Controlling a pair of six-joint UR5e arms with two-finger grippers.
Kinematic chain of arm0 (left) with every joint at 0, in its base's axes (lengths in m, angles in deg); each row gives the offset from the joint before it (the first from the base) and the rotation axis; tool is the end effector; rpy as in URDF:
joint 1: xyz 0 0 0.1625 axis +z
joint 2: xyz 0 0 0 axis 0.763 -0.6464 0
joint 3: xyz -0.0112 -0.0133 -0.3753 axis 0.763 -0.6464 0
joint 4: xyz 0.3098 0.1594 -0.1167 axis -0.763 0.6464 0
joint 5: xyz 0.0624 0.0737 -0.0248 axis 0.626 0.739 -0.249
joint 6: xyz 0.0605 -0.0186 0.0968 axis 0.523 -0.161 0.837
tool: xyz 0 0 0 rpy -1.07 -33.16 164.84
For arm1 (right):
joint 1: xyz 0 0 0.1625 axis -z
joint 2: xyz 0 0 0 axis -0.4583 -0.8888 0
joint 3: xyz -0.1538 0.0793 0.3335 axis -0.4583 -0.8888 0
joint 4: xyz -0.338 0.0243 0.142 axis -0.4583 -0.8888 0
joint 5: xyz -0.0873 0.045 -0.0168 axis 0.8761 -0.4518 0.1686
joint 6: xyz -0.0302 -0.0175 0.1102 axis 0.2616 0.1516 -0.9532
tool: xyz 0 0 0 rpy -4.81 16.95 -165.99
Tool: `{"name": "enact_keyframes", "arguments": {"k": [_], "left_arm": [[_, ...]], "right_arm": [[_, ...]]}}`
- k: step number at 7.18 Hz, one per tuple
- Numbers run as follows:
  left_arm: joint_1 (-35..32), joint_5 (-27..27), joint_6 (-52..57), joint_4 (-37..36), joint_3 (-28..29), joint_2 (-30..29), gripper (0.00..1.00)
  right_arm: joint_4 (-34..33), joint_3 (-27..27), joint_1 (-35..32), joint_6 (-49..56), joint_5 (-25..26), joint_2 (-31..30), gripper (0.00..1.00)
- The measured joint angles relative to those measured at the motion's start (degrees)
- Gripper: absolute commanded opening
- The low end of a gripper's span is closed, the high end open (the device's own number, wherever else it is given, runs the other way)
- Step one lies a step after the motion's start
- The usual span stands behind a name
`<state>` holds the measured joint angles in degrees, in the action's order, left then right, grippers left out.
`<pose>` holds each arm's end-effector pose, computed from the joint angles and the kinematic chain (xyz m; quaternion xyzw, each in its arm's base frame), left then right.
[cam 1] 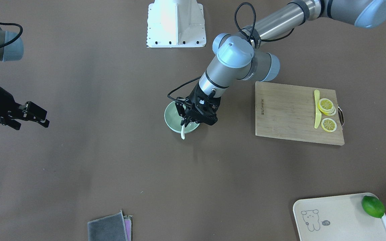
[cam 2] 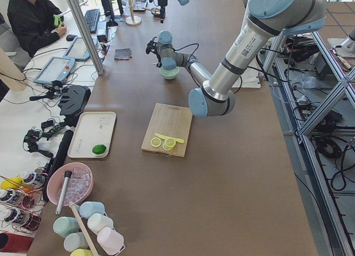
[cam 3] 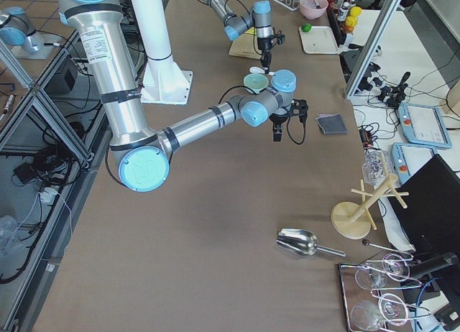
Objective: Place spoon in bowl
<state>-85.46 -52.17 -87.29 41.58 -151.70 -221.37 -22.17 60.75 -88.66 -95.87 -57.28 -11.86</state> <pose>0.5027 -0.4726 0.1914 0.1770 0.5505 0.0775 0.8122 -0.2118 -0.5034 0.3924 0.0204 -0.4507 0.0265 0.8921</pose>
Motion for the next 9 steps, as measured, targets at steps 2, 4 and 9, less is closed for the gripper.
{"name": "enact_keyframes", "arguments": {"k": [2,4,9], "left_arm": [[0.8,0.2,-1.0,0.5,0.3,0.2,0.82],[0.8,0.1,-1.4,0.2,-0.3,0.8,0.98],[-7.8,-0.3,12.0,-8.4,-13.8,11.1,0.98]], "right_arm": [[-1.7,0.6,0.0,0.0,0.0,0.1,1.0],[-4.0,1.5,0.7,0.1,-0.1,0.5,1.0],[-5.8,5.6,-3.9,6.9,-0.1,-4.7,1.0]]}}
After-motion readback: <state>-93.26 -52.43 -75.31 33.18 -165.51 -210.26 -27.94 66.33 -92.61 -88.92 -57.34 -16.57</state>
